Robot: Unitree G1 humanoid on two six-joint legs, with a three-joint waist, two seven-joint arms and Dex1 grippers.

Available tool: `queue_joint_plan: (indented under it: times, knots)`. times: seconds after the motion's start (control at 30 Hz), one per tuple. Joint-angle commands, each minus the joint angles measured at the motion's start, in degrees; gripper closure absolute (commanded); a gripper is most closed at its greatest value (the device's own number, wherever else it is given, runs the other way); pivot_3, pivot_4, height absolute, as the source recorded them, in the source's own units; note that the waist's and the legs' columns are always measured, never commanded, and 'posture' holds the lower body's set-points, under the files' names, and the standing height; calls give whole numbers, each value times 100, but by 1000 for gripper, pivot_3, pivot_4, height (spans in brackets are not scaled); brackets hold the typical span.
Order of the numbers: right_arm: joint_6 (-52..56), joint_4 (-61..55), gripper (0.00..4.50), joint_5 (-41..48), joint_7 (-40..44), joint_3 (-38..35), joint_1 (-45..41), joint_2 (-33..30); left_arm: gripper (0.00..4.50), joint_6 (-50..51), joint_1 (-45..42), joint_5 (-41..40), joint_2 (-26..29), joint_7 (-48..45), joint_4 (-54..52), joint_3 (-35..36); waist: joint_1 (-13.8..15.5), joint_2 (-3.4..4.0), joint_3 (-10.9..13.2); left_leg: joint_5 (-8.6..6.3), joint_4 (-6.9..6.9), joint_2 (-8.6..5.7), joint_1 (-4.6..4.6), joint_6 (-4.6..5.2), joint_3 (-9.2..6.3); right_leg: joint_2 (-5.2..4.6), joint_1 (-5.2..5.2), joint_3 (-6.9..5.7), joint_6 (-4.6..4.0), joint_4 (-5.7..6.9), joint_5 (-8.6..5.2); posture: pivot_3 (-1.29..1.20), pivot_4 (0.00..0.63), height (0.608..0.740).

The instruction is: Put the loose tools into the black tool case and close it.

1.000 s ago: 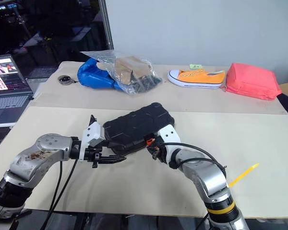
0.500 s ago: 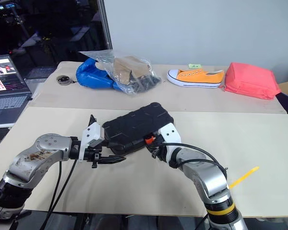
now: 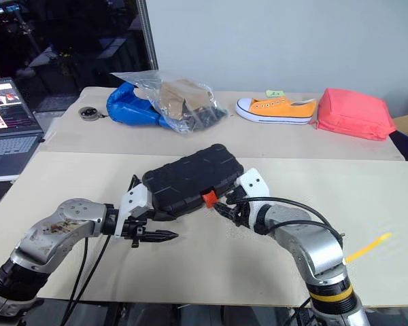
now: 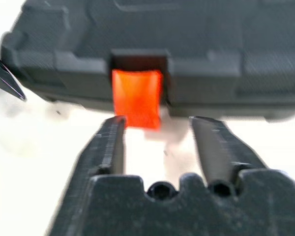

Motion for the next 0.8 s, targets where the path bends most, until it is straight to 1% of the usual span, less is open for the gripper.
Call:
queue_joint_plan:
  times: [0.03, 0.1, 0.13, 0.33, 0.4, 0.5, 0.63, 0.8]
  knots:
    - [66, -66, 3743, 169, -17, -115, -103, 95, 1914, -26, -4, 88, -25, 73, -23, 84, 0, 0, 0, 0, 0, 0, 0, 0, 0, 0, 0, 0, 0, 0, 0, 0, 150, 740]
    - [27, 144, 4321, 153, -100, 5, -239, 309, 1914, -6, -29, 103, -60, 91, 5, 99, -3, 0, 0, 0, 0, 1, 0, 0, 0, 0, 0, -1, 0, 0, 0, 0, 150, 740]
    - [3, 238, 4440, 126, -133, 67, -291, 386, 1914, 1, -42, 110, -78, 99, 18, 108, -4, 0, 0, 0, 0, 1, 1, 0, 0, 1, 0, 0, 0, 0, 0, 0, 150, 740]
    - [-253, 792, 4440, -158, -214, 454, -603, 667, 1914, 15, -56, -65, -180, 64, -73, 328, 10, 0, 0, 0, 1, 1, -5, 0, -1, 2, -4, -1, -1, 0, 1, 0, 150, 740]
    - [-347, 937, 4440, -242, -226, 518, -662, 737, 1914, -69, -5, -229, -239, 42, -212, 527, 3, 0, 0, 0, 2, 1, -19, 0, 0, 2, -21, 0, -7, 2, 5, 0, 150, 740]
    - [-479, 1048, 4440, -326, -237, 552, -679, 789, 1914, 191, -63, -670, -415, 249, -407, 963, 3, 0, 0, 0, 2, 2, -40, 0, 2, 2, -46, 2, -38, 11, 24, 0, 150, 740]
    - [-561, 1070, 4440, -353, -250, 548, -662, 831, 1914, 143, -124, -428, -434, 523, -252, 1005, -5, 0, 0, 0, -2, 1, -41, 0, 0, 5, -52, 2, -42, 18, 26, 0, 150, 740]
    - [-637, 1131, 4440, -352, -218, 520, -735, 919, 1914, 170, -225, 135, -377, 689, 244, 528, 0, 0, 0, 0, 1, 1, -36, 0, 1, 6, -51, 3, -40, 23, 25, 0, 150, 740]
